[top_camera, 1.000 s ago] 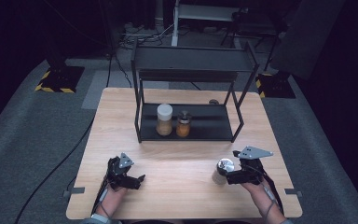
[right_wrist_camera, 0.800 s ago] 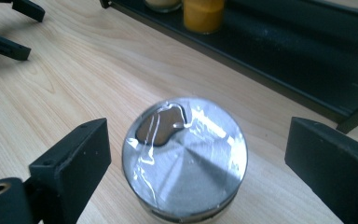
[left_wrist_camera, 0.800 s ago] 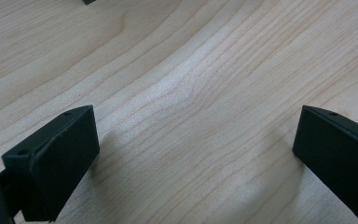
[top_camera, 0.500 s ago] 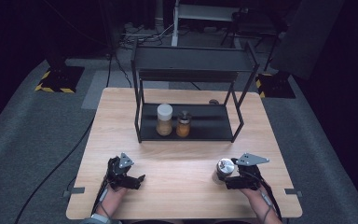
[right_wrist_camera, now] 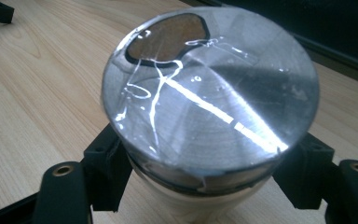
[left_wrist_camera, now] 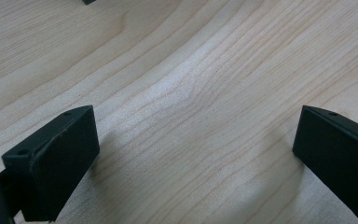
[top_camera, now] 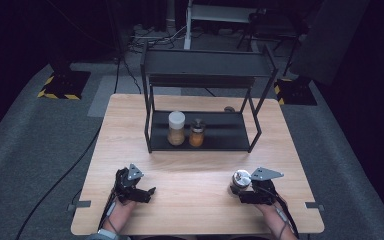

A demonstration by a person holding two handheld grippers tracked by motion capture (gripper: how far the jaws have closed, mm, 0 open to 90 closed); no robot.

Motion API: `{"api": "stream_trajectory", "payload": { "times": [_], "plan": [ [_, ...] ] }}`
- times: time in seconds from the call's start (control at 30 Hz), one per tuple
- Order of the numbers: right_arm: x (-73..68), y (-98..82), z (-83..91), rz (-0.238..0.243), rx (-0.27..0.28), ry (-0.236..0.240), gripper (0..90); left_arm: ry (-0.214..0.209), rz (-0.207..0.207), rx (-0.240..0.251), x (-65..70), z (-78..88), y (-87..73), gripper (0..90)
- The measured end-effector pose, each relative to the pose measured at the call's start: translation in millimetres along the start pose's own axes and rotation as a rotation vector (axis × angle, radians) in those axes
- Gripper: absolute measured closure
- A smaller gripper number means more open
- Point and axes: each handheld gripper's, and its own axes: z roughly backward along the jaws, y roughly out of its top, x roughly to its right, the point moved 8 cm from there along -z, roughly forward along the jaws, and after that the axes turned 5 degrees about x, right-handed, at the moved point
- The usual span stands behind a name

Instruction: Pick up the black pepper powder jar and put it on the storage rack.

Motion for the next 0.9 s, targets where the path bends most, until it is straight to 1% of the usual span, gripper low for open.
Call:
{"api": "stream_trajectory", "payload": {
  "times": [0.07,0.2,0.3,0.43,0.73,0.77,0.8,0.9],
  "plan": [
    [-1.4,0.6,0.9,0.015,0.003,-0.008,30.3,0.0,0.0,0.0,0.0,0.0,0.0,0.0],
    [2.4,1.9,1.9,-0.008,-0.002,0.004,30.4,0.0,0.0,0.0,0.0,0.0,0.0,0.0],
    [4.0,4.0,2.5,-0.009,-0.012,0.006,30.4,0.0,0.0,0.0,0.0,0.0,0.0,0.0],
    [7.5,9.0,5.8,-0.015,-0.009,0.005,30.4,-0.001,0.001,0.001,0.1,0.1,-0.1,0.0],
    [18.4,31.1,17.0,-0.015,-0.002,-0.012,30.4,-0.001,0.001,0.001,0.1,0.1,-0.1,0.0],
    [18.4,31.1,17.0,-0.015,-0.002,-0.012,30.4,-0.001,0.001,0.001,0.1,0.1,-0.1,0.0],
    [20.6,36.8,19.4,-0.016,0.001,-0.016,30.4,-0.001,0.001,0.001,0.1,0.1,-0.1,0.0],
    [25.3,45.7,22.0,-0.021,0.004,-0.016,30.4,-0.001,0.0,0.001,0.0,0.1,-0.1,0.0]
  ]
}}
